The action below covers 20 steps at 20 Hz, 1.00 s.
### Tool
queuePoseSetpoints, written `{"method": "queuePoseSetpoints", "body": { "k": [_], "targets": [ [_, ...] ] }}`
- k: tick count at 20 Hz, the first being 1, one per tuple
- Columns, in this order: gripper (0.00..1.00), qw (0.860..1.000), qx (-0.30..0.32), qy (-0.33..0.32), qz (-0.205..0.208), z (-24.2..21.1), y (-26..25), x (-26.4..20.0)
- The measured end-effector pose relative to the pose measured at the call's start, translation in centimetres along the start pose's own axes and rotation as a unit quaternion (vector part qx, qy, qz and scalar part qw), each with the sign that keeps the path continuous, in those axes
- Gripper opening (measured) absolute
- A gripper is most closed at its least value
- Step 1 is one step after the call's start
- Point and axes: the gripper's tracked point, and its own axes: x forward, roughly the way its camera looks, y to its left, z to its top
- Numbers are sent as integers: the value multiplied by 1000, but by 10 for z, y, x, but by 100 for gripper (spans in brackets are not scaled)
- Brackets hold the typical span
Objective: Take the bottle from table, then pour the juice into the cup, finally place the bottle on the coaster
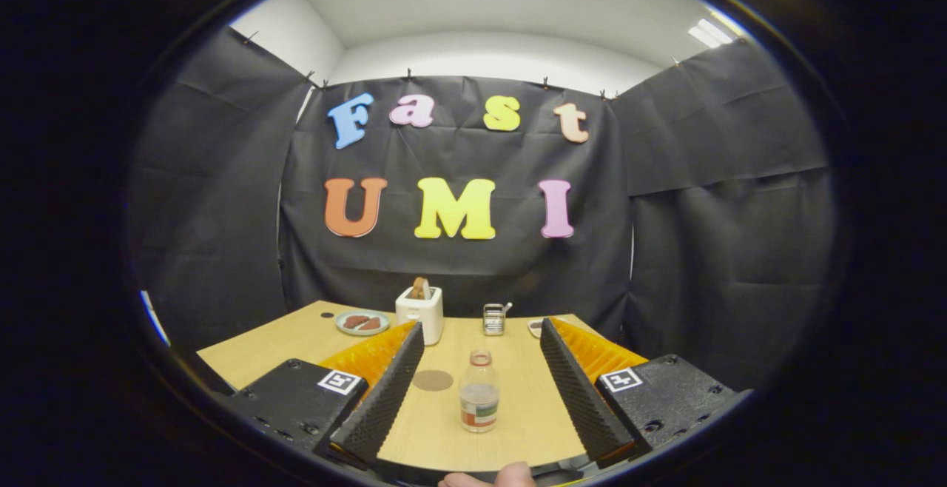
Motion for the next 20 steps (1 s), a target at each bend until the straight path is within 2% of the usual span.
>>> {"method": "queuePoseSetpoints", "body": {
  "k": [5,20],
  "targets": [
    [100,999,6,39,16,-44,4,15],
    [100,995,15,97,6,-158,-7,67]
  ]
}}
